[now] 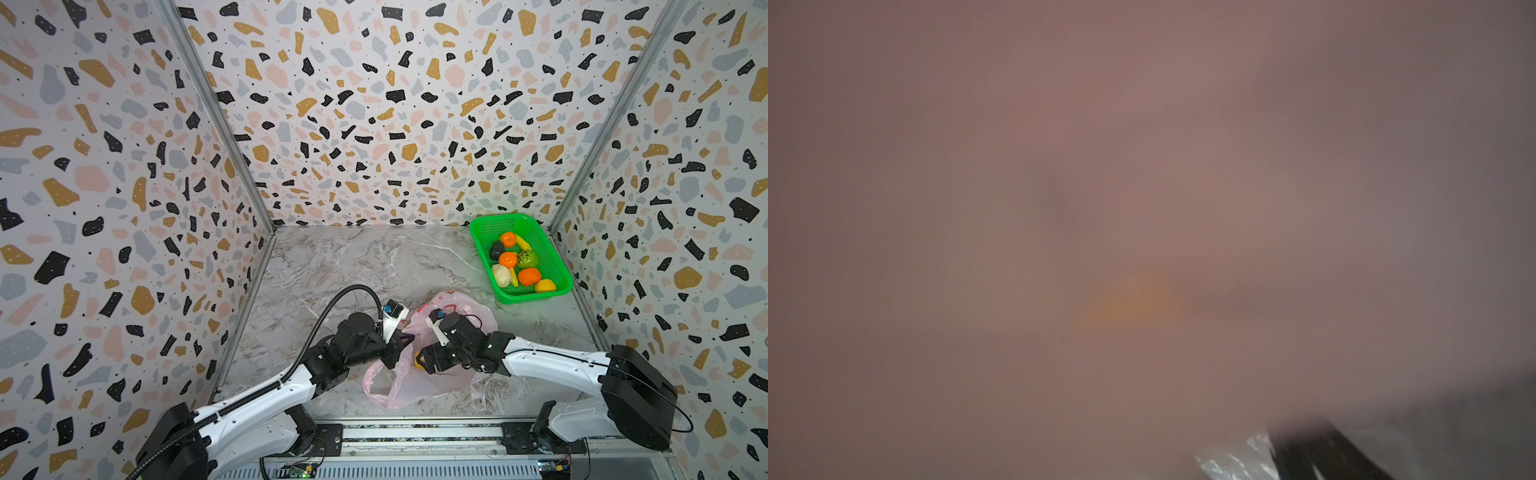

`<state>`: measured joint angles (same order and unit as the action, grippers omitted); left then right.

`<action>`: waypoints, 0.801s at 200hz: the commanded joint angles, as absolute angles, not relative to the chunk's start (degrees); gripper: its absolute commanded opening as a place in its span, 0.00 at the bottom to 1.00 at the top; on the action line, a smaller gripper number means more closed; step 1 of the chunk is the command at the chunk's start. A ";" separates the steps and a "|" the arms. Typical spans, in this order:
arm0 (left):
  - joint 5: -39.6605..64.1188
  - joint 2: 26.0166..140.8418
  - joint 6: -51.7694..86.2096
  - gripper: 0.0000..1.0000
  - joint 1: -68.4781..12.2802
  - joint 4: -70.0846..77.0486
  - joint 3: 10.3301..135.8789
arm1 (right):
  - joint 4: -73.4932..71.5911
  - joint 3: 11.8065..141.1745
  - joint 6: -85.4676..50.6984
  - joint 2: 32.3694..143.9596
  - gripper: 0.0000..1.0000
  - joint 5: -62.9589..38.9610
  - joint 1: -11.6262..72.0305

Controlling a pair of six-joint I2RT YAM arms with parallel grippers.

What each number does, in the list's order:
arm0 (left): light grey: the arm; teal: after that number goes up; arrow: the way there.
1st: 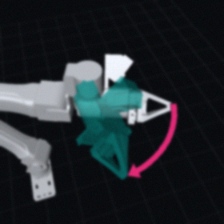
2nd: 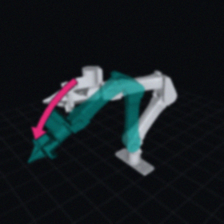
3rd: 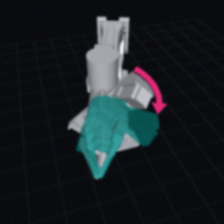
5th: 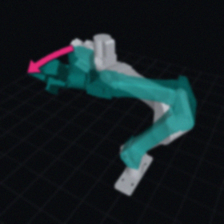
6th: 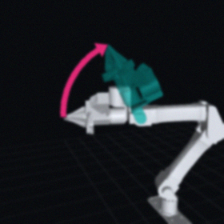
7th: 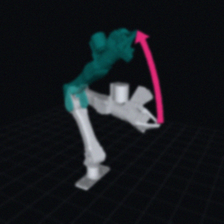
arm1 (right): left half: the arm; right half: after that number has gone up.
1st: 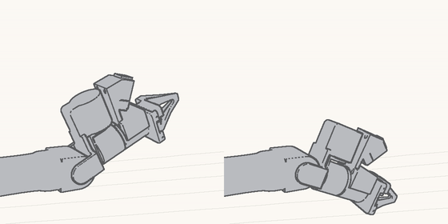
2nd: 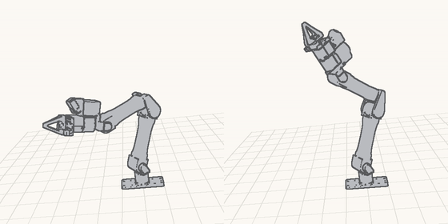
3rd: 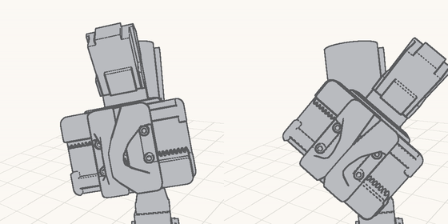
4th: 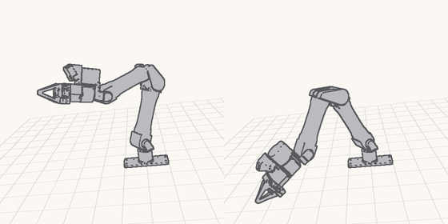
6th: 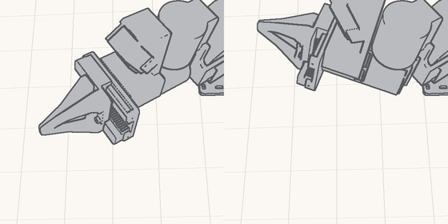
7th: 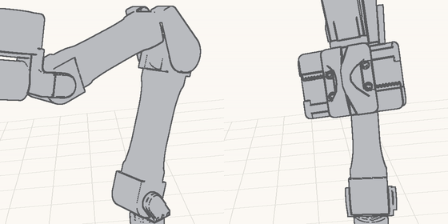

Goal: Untie the knot of the plastic bag and take out the fruit
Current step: Pick up the fruit from the plastic bag.

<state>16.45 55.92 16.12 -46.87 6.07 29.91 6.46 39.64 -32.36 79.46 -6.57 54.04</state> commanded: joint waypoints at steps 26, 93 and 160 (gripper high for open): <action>16.89 55.45 16.73 0.00 -46.46 8.76 29.02 | 3.68 43.33 -30.94 84.11 0.88 -5.33 56.27; 16.79 54.94 17.19 0.00 -46.45 9.43 27.98 | 3.92 44.02 -31.12 87.23 0.63 -4.65 58.80; 14.05 54.54 17.17 0.00 -46.41 8.11 28.08 | 7.88 44.03 -30.95 80.92 0.43 -3.90 59.15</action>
<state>15.90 55.29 17.15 -46.87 6.94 28.42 4.73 42.39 -31.53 85.95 -4.69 58.89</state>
